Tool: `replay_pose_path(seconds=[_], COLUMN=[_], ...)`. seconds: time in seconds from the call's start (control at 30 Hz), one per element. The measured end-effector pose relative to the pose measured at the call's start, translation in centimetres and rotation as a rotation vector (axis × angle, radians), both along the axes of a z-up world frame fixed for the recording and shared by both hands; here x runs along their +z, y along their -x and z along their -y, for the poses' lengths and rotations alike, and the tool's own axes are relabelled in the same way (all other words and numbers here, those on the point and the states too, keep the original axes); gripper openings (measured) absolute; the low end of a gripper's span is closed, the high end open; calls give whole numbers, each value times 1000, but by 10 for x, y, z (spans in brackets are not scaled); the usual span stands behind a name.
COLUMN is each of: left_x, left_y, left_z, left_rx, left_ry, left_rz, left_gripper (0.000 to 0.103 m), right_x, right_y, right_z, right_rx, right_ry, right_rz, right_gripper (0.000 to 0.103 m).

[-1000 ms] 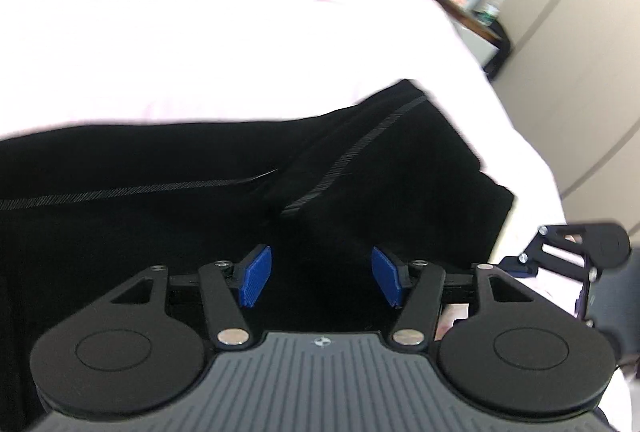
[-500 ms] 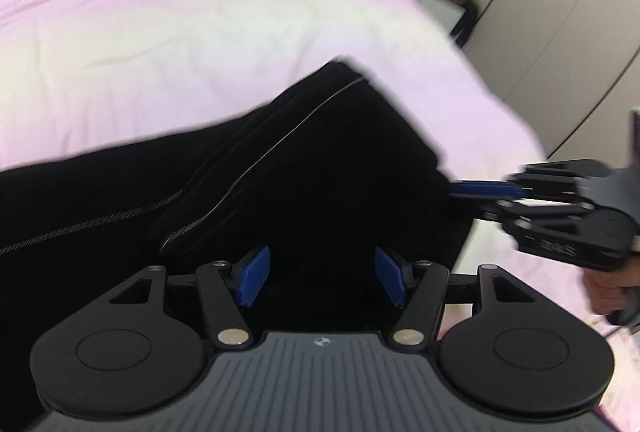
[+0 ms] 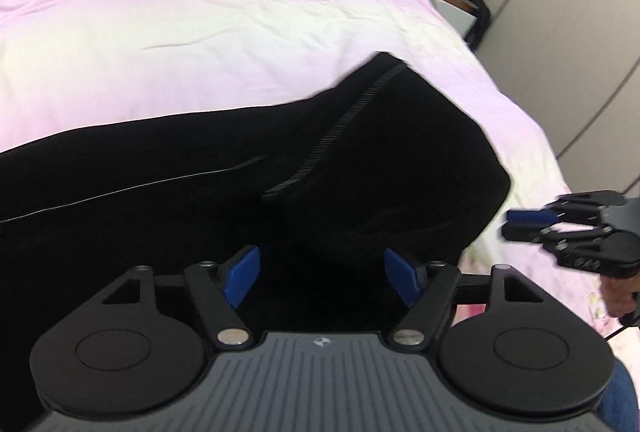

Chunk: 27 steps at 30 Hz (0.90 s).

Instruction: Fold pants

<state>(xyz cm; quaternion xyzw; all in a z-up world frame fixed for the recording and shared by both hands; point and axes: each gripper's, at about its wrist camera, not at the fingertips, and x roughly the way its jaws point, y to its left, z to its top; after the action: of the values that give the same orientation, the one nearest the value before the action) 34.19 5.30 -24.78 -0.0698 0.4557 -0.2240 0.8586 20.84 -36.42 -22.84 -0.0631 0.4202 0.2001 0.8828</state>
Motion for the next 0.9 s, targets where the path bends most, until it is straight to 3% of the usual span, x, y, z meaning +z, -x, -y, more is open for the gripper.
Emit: replay_pose_path(seconds=[0.1, 0.13, 0.2, 0.3, 0.47, 0.6, 0.7, 0.8, 0.9], left_x=[5, 5, 5, -3, -13, -22, -20, -11, -12], left_y=[12, 18, 30, 53, 101, 130, 152, 177, 187], left_z=[-48, -65, -99, -147, -214, -247, -263, -281, -285], left_rx=[108, 159, 277, 440, 615, 671, 747, 829, 886], left_ry=[-69, -77, -72, -56, 33, 237, 325, 300, 259], left_rz=[-13, -24, -50, -89, -120, -71, -43, 14, -7], left_gripper=[84, 84, 89, 89, 89, 86, 82, 94, 94], right_x=[19, 25, 35, 39, 44, 34, 31, 29, 28], right_y=[12, 15, 23, 32, 36, 31, 37, 37, 30], right_z=[-14, -20, -35, -66, -122, -141, -153, -157, -158], right_rx=[-55, -65, -71, -25, 20, 20, 37, 38, 18], right_ry=[-35, -52, -97, -117, -112, -154, -83, -49, -40], right_rz=[68, 92, 138, 164, 187, 190, 217, 224, 210], right_gripper=[25, 30, 38, 39, 42, 46, 51, 57, 58])
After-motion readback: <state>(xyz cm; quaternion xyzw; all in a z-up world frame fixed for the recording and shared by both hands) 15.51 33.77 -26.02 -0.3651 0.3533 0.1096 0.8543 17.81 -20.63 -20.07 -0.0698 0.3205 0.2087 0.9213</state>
